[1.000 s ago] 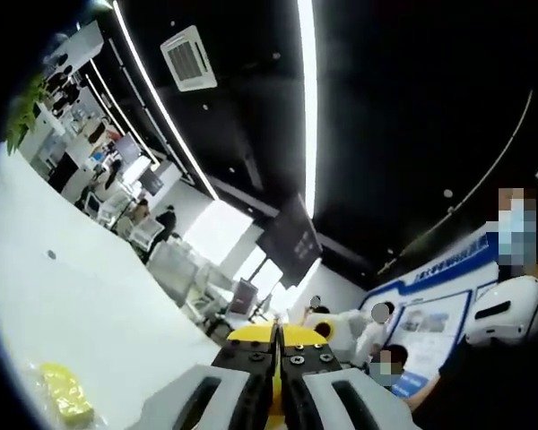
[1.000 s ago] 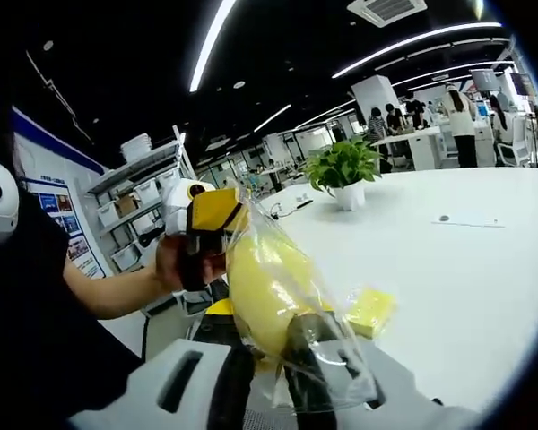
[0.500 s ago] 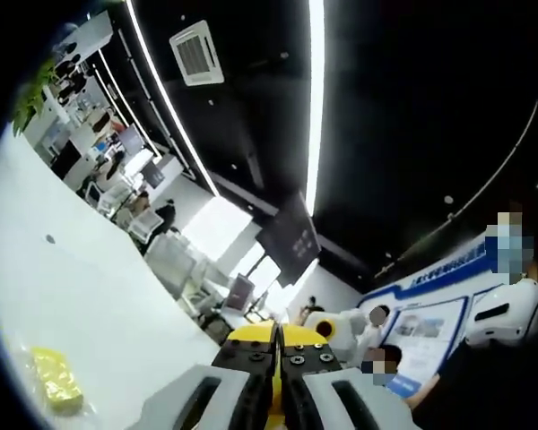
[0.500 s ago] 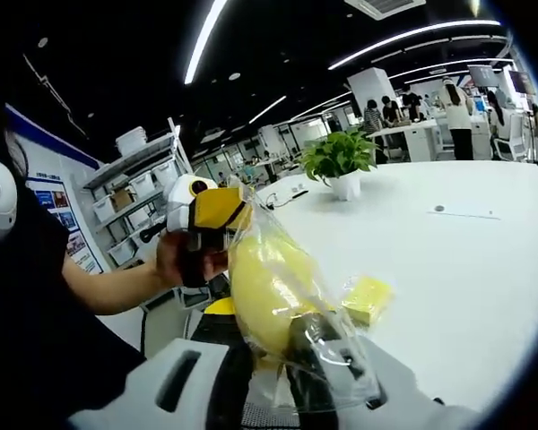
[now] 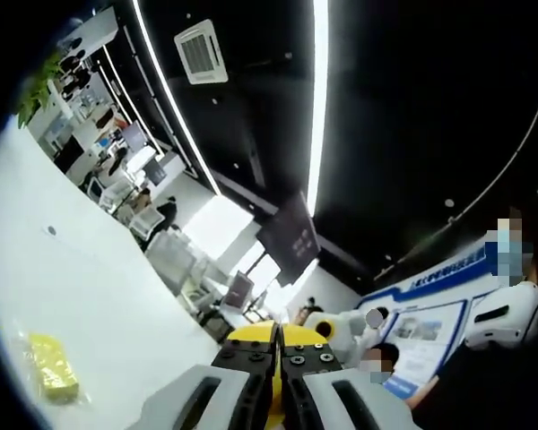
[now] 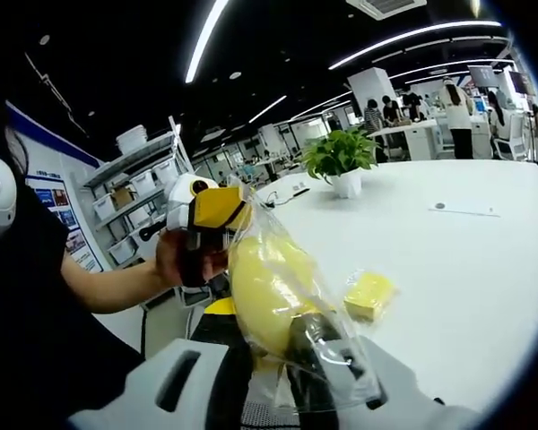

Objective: Compare the silicone blocks by pressing each to a similar depth, holding the contact briefly, and releasing to observe deformation and rebound differences across the visible hardness samples.

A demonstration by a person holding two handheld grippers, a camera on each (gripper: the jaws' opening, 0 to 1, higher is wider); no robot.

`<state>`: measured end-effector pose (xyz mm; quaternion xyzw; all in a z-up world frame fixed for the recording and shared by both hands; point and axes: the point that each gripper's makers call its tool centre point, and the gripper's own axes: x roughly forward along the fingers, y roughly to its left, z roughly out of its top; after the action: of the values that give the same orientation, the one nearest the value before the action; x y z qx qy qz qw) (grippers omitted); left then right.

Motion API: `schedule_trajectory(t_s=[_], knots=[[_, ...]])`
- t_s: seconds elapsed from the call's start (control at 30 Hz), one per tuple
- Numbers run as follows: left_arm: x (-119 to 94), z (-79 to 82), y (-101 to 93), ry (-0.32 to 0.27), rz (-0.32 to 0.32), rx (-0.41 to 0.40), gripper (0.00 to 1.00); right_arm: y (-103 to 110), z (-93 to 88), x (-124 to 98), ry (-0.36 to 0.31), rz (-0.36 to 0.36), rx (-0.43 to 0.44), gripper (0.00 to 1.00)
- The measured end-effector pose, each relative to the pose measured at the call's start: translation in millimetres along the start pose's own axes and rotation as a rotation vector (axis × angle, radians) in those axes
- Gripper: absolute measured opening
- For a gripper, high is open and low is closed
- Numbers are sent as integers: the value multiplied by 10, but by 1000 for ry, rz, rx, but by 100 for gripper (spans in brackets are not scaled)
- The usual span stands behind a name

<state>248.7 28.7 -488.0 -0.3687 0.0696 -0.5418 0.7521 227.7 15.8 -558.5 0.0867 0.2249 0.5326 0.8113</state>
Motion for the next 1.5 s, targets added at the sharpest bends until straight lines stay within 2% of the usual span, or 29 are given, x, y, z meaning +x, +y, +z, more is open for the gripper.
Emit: schedule_trajectory(t_s=[0.23, 0.6, 0.93, 1.27, 1.5], knots=[[52, -7, -44, 13, -11, -4, 0, 2, 15, -49, -19, -3, -8, 9], [52, -68, -33, 24, 3, 9, 0, -7, -42, -61, -5, -2, -2, 9], [22, -43, -23, 8, 15, 11, 0, 1, -27, -21, -11, 0, -16, 9], [102, -29, -48, 31, 30, 64, 0, -36, 14, -64, -33, 7, -20, 9], [134, -34, -22, 36, 43, 53, 0, -63, 26, -76, -37, 11, -13, 9]])
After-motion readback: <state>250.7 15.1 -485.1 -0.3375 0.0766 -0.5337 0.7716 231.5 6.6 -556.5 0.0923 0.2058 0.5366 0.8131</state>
